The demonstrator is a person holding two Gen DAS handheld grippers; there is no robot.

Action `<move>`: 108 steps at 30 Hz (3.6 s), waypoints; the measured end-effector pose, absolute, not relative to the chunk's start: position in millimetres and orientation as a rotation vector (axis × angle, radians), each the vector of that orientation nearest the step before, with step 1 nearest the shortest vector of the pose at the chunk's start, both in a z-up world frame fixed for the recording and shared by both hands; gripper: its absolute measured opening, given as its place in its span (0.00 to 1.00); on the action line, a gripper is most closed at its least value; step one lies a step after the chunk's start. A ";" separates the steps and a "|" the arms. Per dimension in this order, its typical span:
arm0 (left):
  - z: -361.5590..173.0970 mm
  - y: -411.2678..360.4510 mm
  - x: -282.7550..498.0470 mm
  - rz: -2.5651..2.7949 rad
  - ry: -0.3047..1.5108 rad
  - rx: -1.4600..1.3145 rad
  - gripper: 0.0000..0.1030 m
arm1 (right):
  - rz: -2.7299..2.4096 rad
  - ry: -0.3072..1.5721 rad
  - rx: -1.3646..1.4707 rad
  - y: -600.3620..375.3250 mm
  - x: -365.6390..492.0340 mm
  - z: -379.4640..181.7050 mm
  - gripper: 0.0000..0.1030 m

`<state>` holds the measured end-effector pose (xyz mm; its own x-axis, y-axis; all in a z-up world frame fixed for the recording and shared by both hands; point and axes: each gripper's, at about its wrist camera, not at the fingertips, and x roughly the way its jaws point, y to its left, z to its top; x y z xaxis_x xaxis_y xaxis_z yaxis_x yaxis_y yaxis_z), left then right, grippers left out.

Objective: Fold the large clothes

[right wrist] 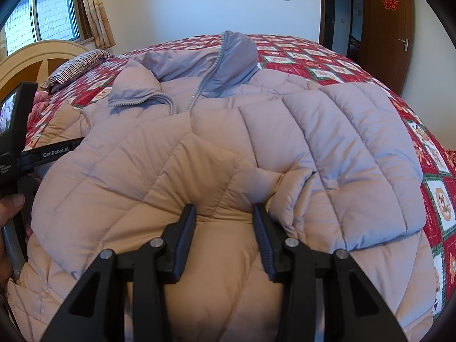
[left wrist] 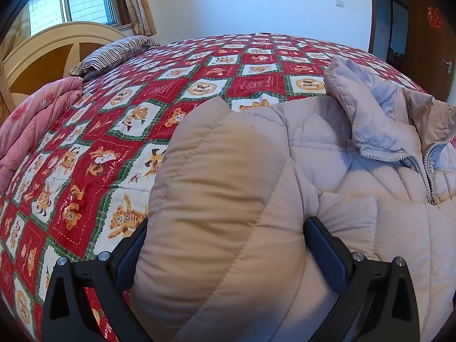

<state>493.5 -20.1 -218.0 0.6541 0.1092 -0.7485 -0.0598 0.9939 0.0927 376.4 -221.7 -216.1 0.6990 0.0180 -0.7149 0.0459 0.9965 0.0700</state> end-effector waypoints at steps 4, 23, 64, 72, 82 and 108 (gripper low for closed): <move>-218.3 -20.7 493.5 0.098 0.852 0.065 0.99 | -0.018 0.796 0.081 -220.9 376.4 -216.4 0.43; -125.4 -17.8 497.9 0.032 0.779 0.034 0.99 | 0.122 0.815 0.095 -244.1 382.5 -167.1 0.75; -162.6 -82.4 570.4 -0.176 0.802 0.180 0.01 | 0.030 0.839 -0.133 -303.5 523.7 -157.7 0.06; -174.9 -72.7 559.6 -0.157 0.836 0.129 0.02 | -0.015 0.867 -0.176 -307.5 516.8 -186.6 0.06; -140.5 -50.1 575.6 -0.144 0.833 -0.025 0.79 | -0.039 0.858 -0.104 -321.5 515.1 -191.3 0.22; -194.5 -102.8 638.9 0.058 0.846 0.322 0.81 | 0.065 0.793 0.082 -274.6 585.0 -131.7 0.48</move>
<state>638.9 -102.8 -194.5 0.6645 0.1776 -0.7259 0.0766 0.9500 0.3025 585.0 -274.6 -131.7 0.7000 0.0889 -0.7086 -0.0273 0.9948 0.0979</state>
